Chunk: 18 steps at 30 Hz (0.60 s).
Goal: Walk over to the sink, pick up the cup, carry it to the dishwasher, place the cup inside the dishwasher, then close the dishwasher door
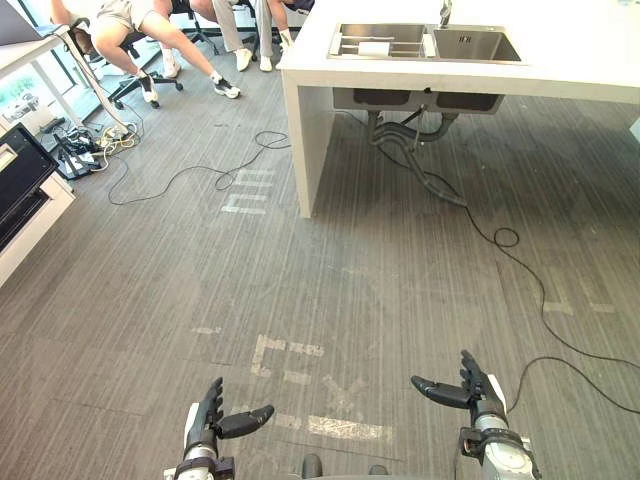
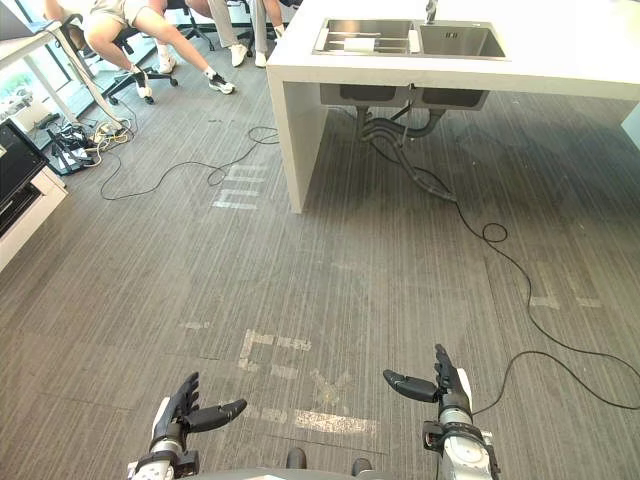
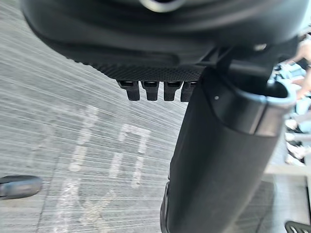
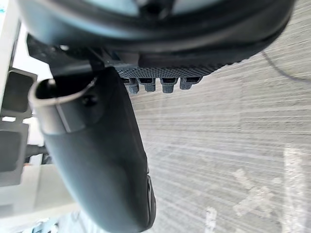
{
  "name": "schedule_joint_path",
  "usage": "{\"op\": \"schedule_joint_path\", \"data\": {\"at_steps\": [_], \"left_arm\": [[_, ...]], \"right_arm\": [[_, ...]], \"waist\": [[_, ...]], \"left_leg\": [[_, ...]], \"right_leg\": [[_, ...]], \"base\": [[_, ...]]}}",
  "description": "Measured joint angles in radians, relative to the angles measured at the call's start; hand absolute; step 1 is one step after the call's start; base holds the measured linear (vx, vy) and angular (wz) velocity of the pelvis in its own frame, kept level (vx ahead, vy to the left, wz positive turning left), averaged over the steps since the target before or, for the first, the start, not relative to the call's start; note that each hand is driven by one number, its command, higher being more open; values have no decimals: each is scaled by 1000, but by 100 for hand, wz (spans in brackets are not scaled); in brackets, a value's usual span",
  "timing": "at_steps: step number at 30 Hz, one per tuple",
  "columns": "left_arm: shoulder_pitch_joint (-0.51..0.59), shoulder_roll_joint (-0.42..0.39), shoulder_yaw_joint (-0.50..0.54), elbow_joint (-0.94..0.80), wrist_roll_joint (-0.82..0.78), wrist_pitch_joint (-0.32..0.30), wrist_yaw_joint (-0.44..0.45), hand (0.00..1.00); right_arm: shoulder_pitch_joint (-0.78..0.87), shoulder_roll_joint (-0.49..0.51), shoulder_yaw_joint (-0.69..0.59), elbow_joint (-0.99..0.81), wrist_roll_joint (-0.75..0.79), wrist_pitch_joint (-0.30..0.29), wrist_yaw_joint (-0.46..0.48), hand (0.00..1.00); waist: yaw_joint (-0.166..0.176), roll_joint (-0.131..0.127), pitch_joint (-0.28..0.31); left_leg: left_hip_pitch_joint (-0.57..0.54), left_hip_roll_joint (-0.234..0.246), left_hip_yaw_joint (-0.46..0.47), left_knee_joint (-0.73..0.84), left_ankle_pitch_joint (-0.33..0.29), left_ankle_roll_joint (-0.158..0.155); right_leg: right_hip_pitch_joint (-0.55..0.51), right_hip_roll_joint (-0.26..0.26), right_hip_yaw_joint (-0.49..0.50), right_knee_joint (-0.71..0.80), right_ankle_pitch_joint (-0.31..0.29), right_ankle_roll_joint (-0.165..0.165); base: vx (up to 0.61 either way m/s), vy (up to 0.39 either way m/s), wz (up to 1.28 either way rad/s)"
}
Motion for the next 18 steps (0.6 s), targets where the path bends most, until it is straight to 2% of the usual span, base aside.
{"op": "schedule_joint_path", "data": {"at_steps": [8,18], "left_arm": [[-4,-16,40,89,0,3,-2,100],[-13,-26,73,112,-6,4,-1,100]], "right_arm": [[-5,2,-40,93,35,15,7,100],[-13,9,-76,172,80,22,5,100]], "waist": [[0,-4,-1],[-1,-8,0]], "left_leg": [[14,0,6,-17,5,-2],[17,0,9,-17,5,-2]], "right_leg": [[1,0,6,-2,0,0],[6,0,8,-4,0,0]], "base": [[-12,-3,-1],[-3,-1,0]]}}
